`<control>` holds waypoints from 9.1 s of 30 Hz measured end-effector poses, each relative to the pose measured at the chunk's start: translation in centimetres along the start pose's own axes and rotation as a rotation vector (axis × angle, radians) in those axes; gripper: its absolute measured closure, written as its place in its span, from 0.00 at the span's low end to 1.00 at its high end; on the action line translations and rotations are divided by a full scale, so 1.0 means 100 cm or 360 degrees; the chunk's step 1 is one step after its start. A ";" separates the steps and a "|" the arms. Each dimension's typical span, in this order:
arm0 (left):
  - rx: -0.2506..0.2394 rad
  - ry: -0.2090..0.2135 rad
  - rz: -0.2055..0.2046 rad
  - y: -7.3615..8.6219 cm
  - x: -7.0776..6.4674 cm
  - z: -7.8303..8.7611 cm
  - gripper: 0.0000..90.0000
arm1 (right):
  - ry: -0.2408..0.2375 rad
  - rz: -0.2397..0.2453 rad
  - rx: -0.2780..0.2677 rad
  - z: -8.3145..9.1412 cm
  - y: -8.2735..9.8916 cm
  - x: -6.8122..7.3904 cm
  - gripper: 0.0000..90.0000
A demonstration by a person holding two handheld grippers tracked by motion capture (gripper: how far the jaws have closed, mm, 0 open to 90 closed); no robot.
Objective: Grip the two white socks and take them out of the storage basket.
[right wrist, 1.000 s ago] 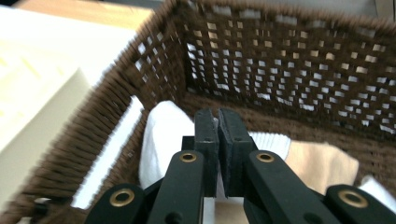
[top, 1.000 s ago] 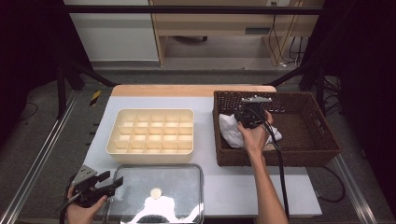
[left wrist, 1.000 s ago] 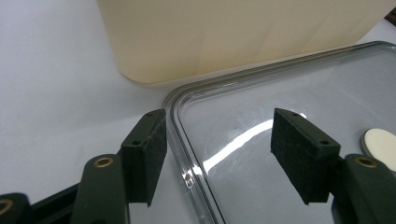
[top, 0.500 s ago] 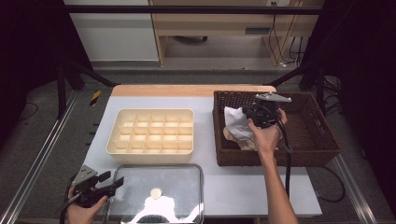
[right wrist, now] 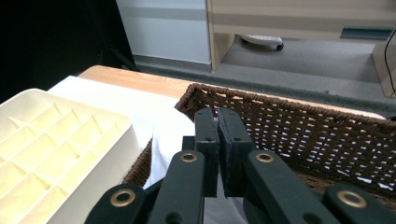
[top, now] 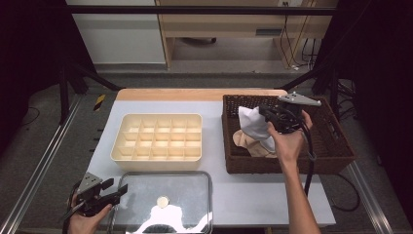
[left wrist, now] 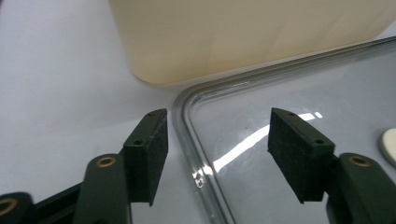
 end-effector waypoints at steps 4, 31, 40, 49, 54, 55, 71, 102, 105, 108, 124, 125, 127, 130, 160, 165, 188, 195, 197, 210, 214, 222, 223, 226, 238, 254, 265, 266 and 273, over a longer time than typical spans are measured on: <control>-0.0010 -0.0002 -0.0029 0.000 0.000 -0.001 0.44 | -0.0020 0.0012 -0.0029 0.008 -0.006 0.004 0.98; -0.0013 0.0035 -0.0003 0.001 -0.003 -0.002 0.43 | -0.0385 0.0115 -0.0166 0.075 -0.030 0.070 0.98; -0.0057 0.0014 0.0011 -0.002 -0.002 -0.001 0.43 | -0.0542 0.0143 -0.0164 0.089 -0.026 0.103 0.98; -0.0058 -0.0003 0.0033 -0.002 -0.002 0.000 0.42 | -0.0675 0.0171 -0.0101 0.094 -0.004 0.136 0.98; -0.0050 0.0031 0.0067 -0.002 -0.003 0.001 0.43 | -0.0719 0.0166 -0.0066 0.094 0.010 0.147 0.98; -0.0054 0.0036 0.0073 -0.003 -0.004 0.001 0.43 | -0.0726 0.0163 -0.0059 0.093 0.013 0.149 0.98; -0.0085 0.0040 0.0048 -0.013 -0.007 0.001 0.42 | -0.0838 0.0069 0.0167 0.081 0.088 0.171 0.97; -0.0104 0.0112 -0.0016 -0.040 -0.037 -0.009 0.40 | -0.0785 0.0069 0.0453 0.038 0.175 0.179 0.97; -0.0071 0.0111 -0.0029 -0.033 -0.037 -0.013 0.40 | -0.0765 0.0086 0.0484 0.035 0.184 0.179 0.96; -0.0066 0.0109 -0.0005 -0.028 -0.034 -0.014 0.40 | -0.0748 0.0107 0.0512 0.032 0.192 0.178 0.93; -0.0043 0.0126 0.0017 -0.012 -0.024 -0.012 0.41 | -0.0713 0.0106 0.0307 0.039 0.161 0.172 0.79; -0.0045 0.0125 0.0021 -0.012 -0.024 -0.012 0.41 | -0.0709 0.0098 0.0288 0.040 0.158 0.171 0.78; -0.0044 0.0126 0.0023 -0.011 -0.023 -0.012 0.42 | -0.0702 0.0092 0.0259 0.042 0.151 0.168 0.77; -0.0041 0.0128 0.0024 -0.010 -0.022 -0.011 0.42 | -0.0679 0.0077 0.0237 0.044 0.142 0.162 0.76; -0.0042 0.0111 0.0028 -0.009 -0.017 -0.013 0.42 | -0.0236 0.0098 0.0047 0.019 0.048 0.061 0.58; -0.0037 0.0111 0.0026 -0.009 -0.017 -0.013 0.42 | -0.0113 0.0108 0.0049 0.005 0.042 0.035 0.57; -0.0042 0.0109 0.0018 -0.009 -0.015 -0.014 0.42 | 0.0150 0.0042 0.0111 -0.042 0.047 -0.026 0.48; -0.0046 0.0112 0.0018 -0.009 -0.016 -0.013 0.42 | 0.0179 0.0041 0.0131 -0.051 0.050 -0.038 0.48; -0.0049 0.0115 0.0017 -0.009 -0.015 -0.013 0.42 | 0.0193 0.0041 0.0149 -0.054 0.054 -0.043 0.48; -0.0048 0.0105 0.0020 -0.010 -0.014 -0.013 0.42 | 0.0310 0.0005 0.0244 -0.056 0.075 -0.073 0.50; -0.0042 0.0107 0.0014 -0.009 -0.014 -0.014 0.41 | 0.0353 0.0010 0.0293 -0.056 0.081 -0.080 0.49; -0.0041 0.0106 0.0014 -0.009 -0.014 -0.014 0.41 | 0.0397 0.0000 0.0346 -0.057 0.088 -0.085 0.49; -0.0041 0.0106 0.0014 -0.009 -0.014 -0.014 0.41 | 0.0400 -0.0001 0.0350 -0.057 0.088 -0.086 0.48; -0.0039 0.0105 0.0013 -0.009 -0.015 -0.014 0.41 | 0.0410 -0.0006 0.0369 -0.056 0.090 -0.088 0.48; -0.0046 0.0101 0.0011 -0.009 -0.014 -0.013 0.41 | 0.0436 -0.0031 0.0444 -0.061 0.100 -0.091 0.46; -0.0042 0.0105 0.0007 -0.009 -0.015 -0.014 0.42 | 0.0451 -0.0129 0.0602 -0.058 0.115 -0.094 0.84; -0.0047 0.0107 0.0016 -0.009 -0.016 -0.013 0.42 | 0.0452 -0.0152 0.0501 -0.048 0.101 -0.092 0.94; -0.0048 0.0106 0.0016 -0.009 -0.016 -0.013 0.42 | 0.0451 -0.0136 0.0478 -0.047 0.098 -0.092 0.94; -0.0048 0.0106 0.0009 -0.009 -0.017 -0.013 0.42 | 0.0355 -0.0104 0.0235 -0.034 0.065 -0.080 0.94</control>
Point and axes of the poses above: each handheld gripper's, and its own axes: z roughly backward along the jaws, y roughly out of its underside, x roughly to its left, the point moved 8 cm from there along -z, roughly forward along the jaws, and after that the axes turned 11 degrees about -x, right-handed, at the moved point
